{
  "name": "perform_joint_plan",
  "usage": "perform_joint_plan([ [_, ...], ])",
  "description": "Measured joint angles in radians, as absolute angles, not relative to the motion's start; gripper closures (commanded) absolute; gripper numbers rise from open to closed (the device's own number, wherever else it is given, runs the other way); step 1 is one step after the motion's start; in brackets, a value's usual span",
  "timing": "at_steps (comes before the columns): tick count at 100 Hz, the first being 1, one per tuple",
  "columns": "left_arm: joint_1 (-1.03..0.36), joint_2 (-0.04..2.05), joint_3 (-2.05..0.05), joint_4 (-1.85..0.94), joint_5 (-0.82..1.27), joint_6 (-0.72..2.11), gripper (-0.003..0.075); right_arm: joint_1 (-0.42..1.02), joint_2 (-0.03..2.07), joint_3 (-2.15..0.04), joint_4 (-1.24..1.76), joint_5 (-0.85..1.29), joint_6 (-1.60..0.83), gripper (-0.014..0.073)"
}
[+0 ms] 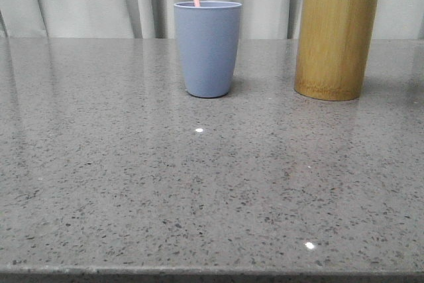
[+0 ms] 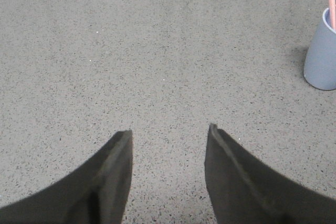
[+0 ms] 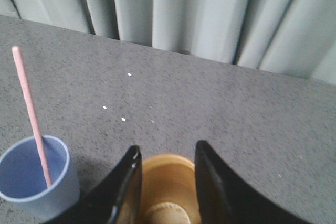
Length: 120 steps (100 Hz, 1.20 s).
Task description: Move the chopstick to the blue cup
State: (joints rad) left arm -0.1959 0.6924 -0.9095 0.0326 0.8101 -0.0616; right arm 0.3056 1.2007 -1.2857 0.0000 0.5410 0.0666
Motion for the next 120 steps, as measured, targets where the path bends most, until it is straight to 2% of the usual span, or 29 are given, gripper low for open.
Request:
perform_joint_plan([
  [43, -0.196, 0.692, -0.908, 0.035, 0.806, -0.064, 0.0407, 0.223, 0.902, -1.046, 0.0, 0.543, 0.075, 0.0329],
  [59, -0.196, 0.692, -0.901, 0.035, 0.804, -0.085, 0.0413, 0.223, 0.812, -0.97, 0.0, 0.543, 0.075, 0.0463],
  [68, -0.196, 0.692, -0.898, 0.035, 0.797, -0.088, 0.0474, 0.223, 0.764, -0.935, -0.008, 0.543, 0.075, 0.0546],
  [85, -0.196, 0.692, -0.88, 0.035, 0.791, -0.089, 0.0684, 0.223, 0.684, -0.87, -0.019, 0.545, 0.075, 0.0702],
  [90, -0.196, 0.689, -0.879, 0.035, 0.789, -0.089, 0.0741, 0.223, 0.664, -0.854, -0.019, 0.545, 0.075, 0.0696],
  [120, -0.196, 0.6, -0.836, 0.035, 0.759, -0.089, 0.0739, 0.223, 0.549, -0.76, -0.027, 0.541, 0.078, 0.069],
])
